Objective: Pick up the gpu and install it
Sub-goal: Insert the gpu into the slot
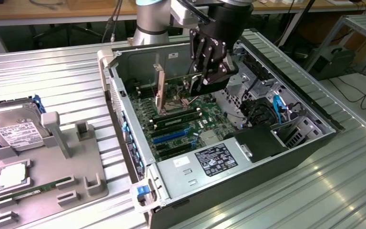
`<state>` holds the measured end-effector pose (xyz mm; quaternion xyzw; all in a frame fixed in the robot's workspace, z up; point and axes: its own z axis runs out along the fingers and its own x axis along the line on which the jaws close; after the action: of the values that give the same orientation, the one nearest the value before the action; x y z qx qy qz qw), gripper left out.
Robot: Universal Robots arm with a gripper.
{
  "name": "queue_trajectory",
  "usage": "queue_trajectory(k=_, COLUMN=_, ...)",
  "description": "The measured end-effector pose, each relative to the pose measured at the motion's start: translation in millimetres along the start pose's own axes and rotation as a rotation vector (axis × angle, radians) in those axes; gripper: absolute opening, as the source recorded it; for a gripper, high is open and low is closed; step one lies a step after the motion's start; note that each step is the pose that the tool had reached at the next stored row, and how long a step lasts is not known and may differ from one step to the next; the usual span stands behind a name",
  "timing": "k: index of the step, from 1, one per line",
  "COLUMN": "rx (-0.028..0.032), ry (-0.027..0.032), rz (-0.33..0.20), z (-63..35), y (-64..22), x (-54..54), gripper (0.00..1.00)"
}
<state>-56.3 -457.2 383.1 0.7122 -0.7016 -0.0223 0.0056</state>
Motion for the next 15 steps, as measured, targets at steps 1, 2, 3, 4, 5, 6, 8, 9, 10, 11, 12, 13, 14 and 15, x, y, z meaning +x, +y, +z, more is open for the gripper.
queue_trajectory(k=1, rx=0.0, ry=0.0, rz=0.0, z=0.4, y=0.0, x=0.0, gripper=0.28)
queue_trajectory(k=2, rx=0.0, ry=0.0001, rz=-0.001, z=0.5, y=0.0, x=0.0, gripper=0.28)
queue_trajectory(k=3, rx=-0.0002, ry=0.0004, rz=-0.001, z=0.5, y=0.0, x=0.0, gripper=0.28)
queue_trajectory(k=4, rx=-0.0001, ry=0.0005, rz=-0.001, z=0.6, y=0.0, x=0.0, gripper=0.28)
queue_trajectory(k=5, rx=-0.0001, ry=0.0006, rz=-0.001, z=0.7, y=0.0, x=0.0, gripper=0.28)
queue_trajectory(k=6, rx=0.0, ry=0.0009, rz=-0.001, z=0.9, y=0.0, x=0.0, gripper=0.28)
queue_trajectory(k=8, rx=0.0, ry=0.001, rz=-0.001, z=1.9, y=0.0, x=0.0, gripper=0.28)
queue_trajectory(k=9, rx=0.0001, ry=0.001, rz=-0.001, z=2.8, y=-0.1, x=0.1, gripper=0.28)
queue_trajectory(k=10, rx=0.0, ry=0.0012, rz=-0.001, z=3.6, y=-0.1, x=0.1, gripper=0.28)
queue_trajectory(k=11, rx=-0.0001, ry=0.0015, rz=-0.001, z=4.3, y=-0.2, x=0.0, gripper=0.28)
queue_trajectory(k=12, rx=0.0, ry=0.0014, rz=0.0, z=4.8, y=-0.1, x=-0.6, gripper=0.28)
queue_trajectory(k=13, rx=0.0, ry=0.0013, rz=0.002, z=5.4, y=-0.2, x=-1.2, gripper=0.28)
queue_trajectory(k=14, rx=0.0001, ry=0.0011, rz=0.004, z=5.9, y=-0.3, x=-1.6, gripper=0.28)
queue_trajectory(k=15, rx=0.0002, ry=0.0009, rz=0.005, z=6.6, y=-0.3, x=-1.8, gripper=0.28)
